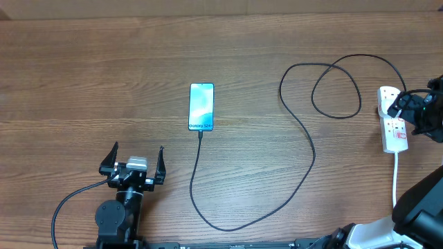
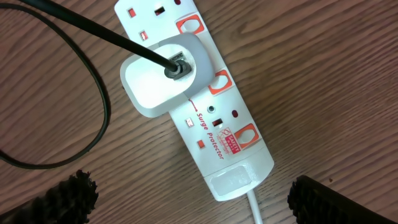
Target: Plug charger to phone and switch on socket
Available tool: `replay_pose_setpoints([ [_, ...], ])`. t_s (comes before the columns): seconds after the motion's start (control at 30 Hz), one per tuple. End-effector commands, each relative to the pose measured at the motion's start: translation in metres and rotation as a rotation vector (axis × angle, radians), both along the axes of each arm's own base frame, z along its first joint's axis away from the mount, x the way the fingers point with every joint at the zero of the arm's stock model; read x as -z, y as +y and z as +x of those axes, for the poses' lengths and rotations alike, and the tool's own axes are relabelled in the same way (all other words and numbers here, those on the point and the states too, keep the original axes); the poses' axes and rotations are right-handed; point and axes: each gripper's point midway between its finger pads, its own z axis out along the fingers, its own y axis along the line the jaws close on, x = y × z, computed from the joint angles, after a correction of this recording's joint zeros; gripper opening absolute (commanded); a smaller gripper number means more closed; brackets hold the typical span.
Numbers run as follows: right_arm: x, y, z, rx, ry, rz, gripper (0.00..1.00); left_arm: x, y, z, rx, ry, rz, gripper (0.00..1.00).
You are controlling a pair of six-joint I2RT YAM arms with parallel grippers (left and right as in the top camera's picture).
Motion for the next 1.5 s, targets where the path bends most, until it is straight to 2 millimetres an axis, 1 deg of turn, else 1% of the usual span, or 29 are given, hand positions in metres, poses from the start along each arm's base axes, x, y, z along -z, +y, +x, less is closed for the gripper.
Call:
replay_pose_setpoints([
  [0.0,-0.007,-0.004,0.001,0.011,-0.02,-0.013,1.0,-0.001,-0.001,0.0,0.009,-0.008,0.021,1.0],
  [0.87,-0.007,-0.003,0.001,0.009,-0.02,-0.012,1.0,-0.001,-0.001,0.0,0.009,-0.008,0.021,1.0],
  [1.0,-0.011,-0.003,0.001,0.009,-0.029,-0.019,1.0,-0.001,-0.001,0.0,0.009,-0.008,0.021,1.0],
  [1.1,-0.023,-0.001,0.002,0.004,-0.056,-0.037,1.0,-0.001,-0.001,0.0,0.009,-0.008,0.021,1.0],
  [1.23,-0.057,0.01,0.004,-0.022,-0.136,-0.087,1.0,-0.001,-0.001,0.0,0.009,-0.008,0.021,1.0],
  [1.33,-0.093,0.026,0.005,-0.06,-0.221,-0.137,1.0,-0.001,-0.001,0.0,0.009,-0.008,0.021,1.0],
  [1.47,-0.143,0.06,0.003,-0.137,-0.351,-0.199,1.0,-0.001,-0.001,0.0,0.009,-0.008,0.021,1.0],
])
